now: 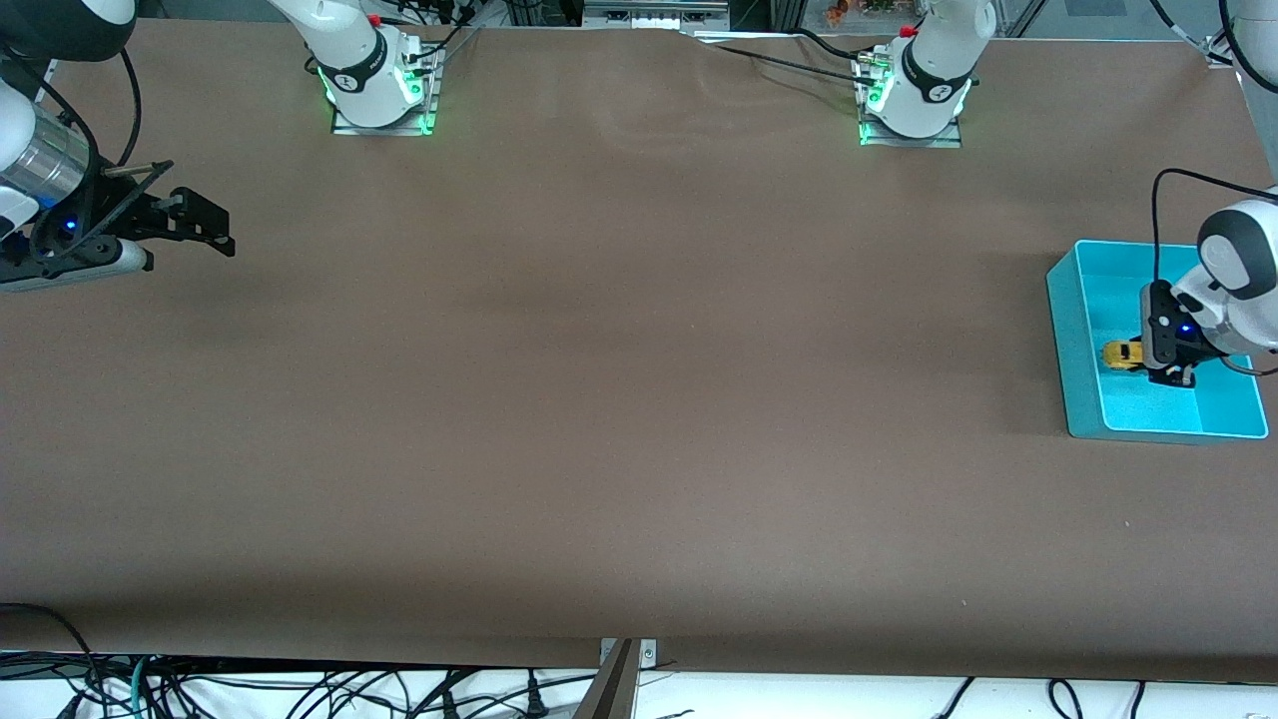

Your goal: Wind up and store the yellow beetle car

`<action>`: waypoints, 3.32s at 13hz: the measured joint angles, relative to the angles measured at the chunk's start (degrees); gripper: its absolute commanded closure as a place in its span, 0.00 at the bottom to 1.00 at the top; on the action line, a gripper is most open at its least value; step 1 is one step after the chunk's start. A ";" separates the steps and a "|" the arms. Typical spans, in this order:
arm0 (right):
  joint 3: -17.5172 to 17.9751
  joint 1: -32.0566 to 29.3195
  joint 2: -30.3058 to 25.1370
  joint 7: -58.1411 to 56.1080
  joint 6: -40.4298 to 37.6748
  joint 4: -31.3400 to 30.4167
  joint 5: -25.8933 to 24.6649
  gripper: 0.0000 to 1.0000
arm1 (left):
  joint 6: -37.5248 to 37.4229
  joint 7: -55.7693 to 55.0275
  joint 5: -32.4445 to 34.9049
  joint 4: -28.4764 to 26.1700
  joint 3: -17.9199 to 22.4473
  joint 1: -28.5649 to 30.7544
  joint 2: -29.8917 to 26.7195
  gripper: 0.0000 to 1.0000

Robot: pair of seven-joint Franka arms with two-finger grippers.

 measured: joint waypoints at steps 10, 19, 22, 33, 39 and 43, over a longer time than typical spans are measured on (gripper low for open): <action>-0.06 0.00 0.00 0.00 0.00 0.00 -0.31 0.00 | 7.87 2.83 -3.98 -6.18 0.01 1.00 -0.64 0.00; -0.08 0.00 0.00 0.00 0.00 0.01 -0.44 0.00 | -23.82 -16.50 -4.76 5.53 -0.38 -0.18 -9.12 0.00; -0.12 0.01 0.00 0.00 0.00 0.01 -0.45 0.00 | -33.53 -34.92 -5.47 7.12 -4.61 -3.19 -15.11 0.00; -0.20 0.02 0.00 0.00 0.00 0.02 -0.45 0.00 | -48.80 -104.52 -3.78 21.14 -13.96 -16.72 -20.70 0.00; -0.20 0.02 0.00 0.00 -0.02 0.02 -0.46 0.00 | -48.84 -117.44 -3.60 22.41 -13.95 -18.86 -20.98 0.00; -0.20 0.03 0.00 0.00 -0.02 0.02 -0.46 0.00 | -48.81 -117.92 -2.23 23.17 -13.49 -18.95 -20.97 0.00</action>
